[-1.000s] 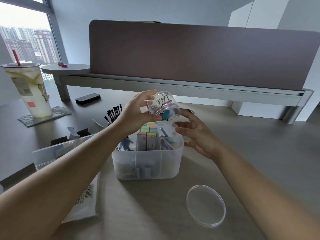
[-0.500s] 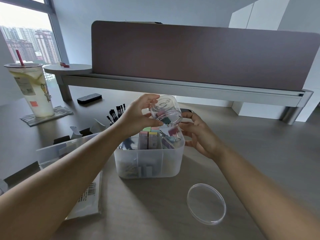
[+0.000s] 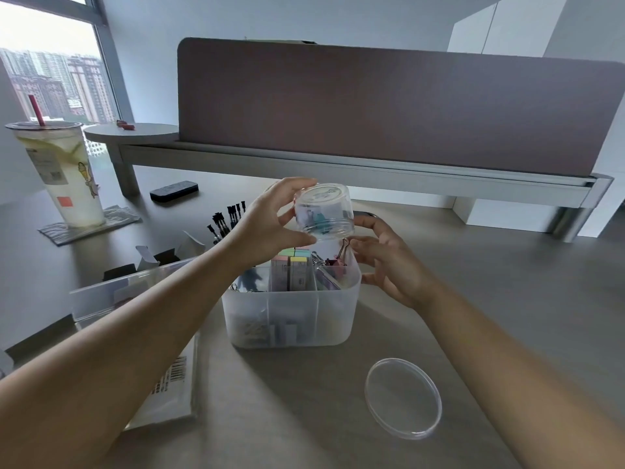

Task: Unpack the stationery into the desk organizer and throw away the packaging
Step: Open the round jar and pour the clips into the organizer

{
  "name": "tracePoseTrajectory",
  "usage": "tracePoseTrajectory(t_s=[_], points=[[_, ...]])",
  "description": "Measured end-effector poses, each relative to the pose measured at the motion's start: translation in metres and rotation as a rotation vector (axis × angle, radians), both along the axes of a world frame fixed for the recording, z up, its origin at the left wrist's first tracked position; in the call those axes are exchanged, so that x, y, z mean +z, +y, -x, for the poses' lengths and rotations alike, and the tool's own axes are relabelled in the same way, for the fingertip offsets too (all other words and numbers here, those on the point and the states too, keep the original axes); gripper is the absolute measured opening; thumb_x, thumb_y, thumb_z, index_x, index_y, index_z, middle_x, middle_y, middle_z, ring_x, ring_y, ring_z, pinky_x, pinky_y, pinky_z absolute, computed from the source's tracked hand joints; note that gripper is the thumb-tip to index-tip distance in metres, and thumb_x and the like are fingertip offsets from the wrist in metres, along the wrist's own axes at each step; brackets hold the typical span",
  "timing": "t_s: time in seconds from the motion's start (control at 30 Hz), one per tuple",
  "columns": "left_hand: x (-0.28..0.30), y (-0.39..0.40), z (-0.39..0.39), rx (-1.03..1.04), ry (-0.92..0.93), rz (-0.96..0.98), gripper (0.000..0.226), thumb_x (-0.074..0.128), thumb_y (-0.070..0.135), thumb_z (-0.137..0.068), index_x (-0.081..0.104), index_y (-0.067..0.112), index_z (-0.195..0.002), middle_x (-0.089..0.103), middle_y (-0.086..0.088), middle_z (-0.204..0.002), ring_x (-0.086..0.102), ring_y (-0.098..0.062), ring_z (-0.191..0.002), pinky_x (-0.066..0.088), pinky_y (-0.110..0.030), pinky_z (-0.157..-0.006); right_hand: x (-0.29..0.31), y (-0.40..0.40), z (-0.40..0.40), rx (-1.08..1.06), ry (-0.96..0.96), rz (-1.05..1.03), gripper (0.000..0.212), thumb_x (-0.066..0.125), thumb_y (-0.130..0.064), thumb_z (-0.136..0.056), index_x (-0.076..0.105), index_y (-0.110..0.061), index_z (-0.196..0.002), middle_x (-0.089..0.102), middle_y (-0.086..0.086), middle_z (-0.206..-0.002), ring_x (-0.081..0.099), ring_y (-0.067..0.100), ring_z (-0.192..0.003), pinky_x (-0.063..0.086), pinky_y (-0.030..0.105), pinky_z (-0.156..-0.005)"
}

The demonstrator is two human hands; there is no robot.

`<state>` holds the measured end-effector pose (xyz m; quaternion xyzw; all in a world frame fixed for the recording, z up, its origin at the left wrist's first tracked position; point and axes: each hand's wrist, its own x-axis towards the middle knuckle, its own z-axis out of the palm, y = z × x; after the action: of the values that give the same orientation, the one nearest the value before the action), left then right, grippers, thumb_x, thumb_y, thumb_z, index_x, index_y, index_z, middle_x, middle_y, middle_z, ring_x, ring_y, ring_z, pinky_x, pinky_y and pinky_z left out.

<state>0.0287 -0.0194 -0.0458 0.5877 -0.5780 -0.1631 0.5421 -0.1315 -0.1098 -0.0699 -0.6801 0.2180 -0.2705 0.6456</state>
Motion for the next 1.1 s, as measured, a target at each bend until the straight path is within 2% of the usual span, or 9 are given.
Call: tracePoseTrajectory(t_s=[0.17,0.33,0.47,0.57,0.63,0.73,0.83,0.97,1.1], points=[[0.002,0.003,0.003,-0.033,-0.081,0.005,0.069,0.067,-0.014,-0.065,0.043,0.013,-0.124,0.045,0.011,-0.117,0.038,-0.006,-0.118,0.033,0.001,-0.089,-0.001,0.001,0.001,-0.007,-0.017,-0.01,0.024,0.046,-0.011,-0.089,0.046,-0.032,-0.1,0.057,0.003,-0.102,0.057,0.017,-0.089,0.046,0.037,-0.079],[0.005,0.005,0.006,-0.007,-0.108,0.013,0.07,0.068,-0.012,-0.066,0.043,0.011,-0.127,0.044,0.007,-0.12,0.037,-0.006,-0.12,0.032,-0.014,-0.099,0.0,0.001,0.001,-0.002,-0.012,-0.004,0.026,0.046,-0.012,-0.089,0.044,-0.03,-0.108,0.057,0.001,-0.101,0.057,0.017,-0.091,0.047,0.038,-0.081],[0.004,0.008,0.005,0.016,-0.207,0.041,0.069,0.071,-0.006,-0.066,0.044,0.012,-0.127,0.044,0.009,-0.12,0.038,-0.007,-0.12,0.031,-0.006,-0.095,0.0,0.002,0.002,0.013,-0.033,-0.013,0.03,0.041,-0.008,-0.09,0.045,-0.031,-0.108,0.057,0.002,-0.098,0.056,0.016,-0.087,0.047,0.036,-0.076],[0.004,0.009,0.007,0.02,-0.287,0.055,0.07,0.075,0.0,-0.063,0.046,0.011,-0.125,0.044,0.011,-0.118,0.041,-0.008,-0.117,0.034,-0.007,-0.094,0.0,0.003,0.003,0.022,-0.045,-0.009,0.03,0.038,-0.006,-0.091,0.047,-0.032,-0.102,0.056,0.003,-0.099,0.055,0.018,-0.089,0.046,0.036,-0.076],[0.005,0.009,0.009,0.033,-0.343,0.062,0.07,0.077,0.004,-0.062,0.046,0.011,-0.125,0.044,0.011,-0.117,0.042,-0.008,-0.115,0.036,-0.013,-0.094,0.0,0.004,0.003,0.021,-0.042,-0.009,0.03,0.038,-0.006,-0.091,0.047,-0.031,-0.104,0.057,0.002,-0.1,0.055,0.019,-0.091,0.046,0.036,-0.077],[0.005,0.011,0.012,0.054,-0.402,0.086,0.072,0.08,0.01,-0.06,0.047,0.012,-0.124,0.045,0.011,-0.116,0.045,-0.012,-0.112,0.04,-0.029,-0.098,0.001,0.005,0.004,0.026,-0.051,-0.035,0.032,0.037,-0.004,-0.09,0.046,-0.027,-0.11,0.057,0.002,-0.1,0.055,0.02,-0.091,0.046,0.036,-0.076],[0.006,0.012,0.012,0.06,-0.448,0.075,0.071,0.079,0.01,-0.061,0.047,0.012,-0.125,0.051,0.002,-0.123,0.045,-0.013,-0.112,0.041,-0.039,-0.101,0.002,0.005,0.004,0.026,-0.032,-0.034,0.035,0.036,-0.001,-0.089,0.047,-0.024,-0.114,0.057,0.003,-0.102,0.055,0.02,-0.093,0.047,0.036,-0.076],[0.005,0.013,0.011,0.106,-0.501,0.104,0.068,0.077,0.007,-0.065,0.047,0.012,-0.125,0.051,0.002,-0.126,0.042,-0.009,-0.112,0.036,-0.029,-0.1,0.002,0.004,0.004,0.041,-0.034,-0.04,0.041,0.036,0.002,-0.087,0.049,-0.026,-0.115,0.058,0.003,-0.101,0.056,0.019,-0.092,0.048,0.034,-0.074],[0.004,0.013,0.012,0.1,-0.464,0.099,0.068,0.075,0.007,-0.066,0.046,0.012,-0.127,0.05,0.002,-0.129,0.041,-0.009,-0.116,0.032,-0.024,-0.099,0.003,0.004,0.004,0.037,-0.03,-0.058,0.042,0.036,0.005,-0.085,0.054,-0.029,-0.103,0.058,0.001,-0.096,0.057,0.016,-0.087,0.048,0.032,-0.071]])
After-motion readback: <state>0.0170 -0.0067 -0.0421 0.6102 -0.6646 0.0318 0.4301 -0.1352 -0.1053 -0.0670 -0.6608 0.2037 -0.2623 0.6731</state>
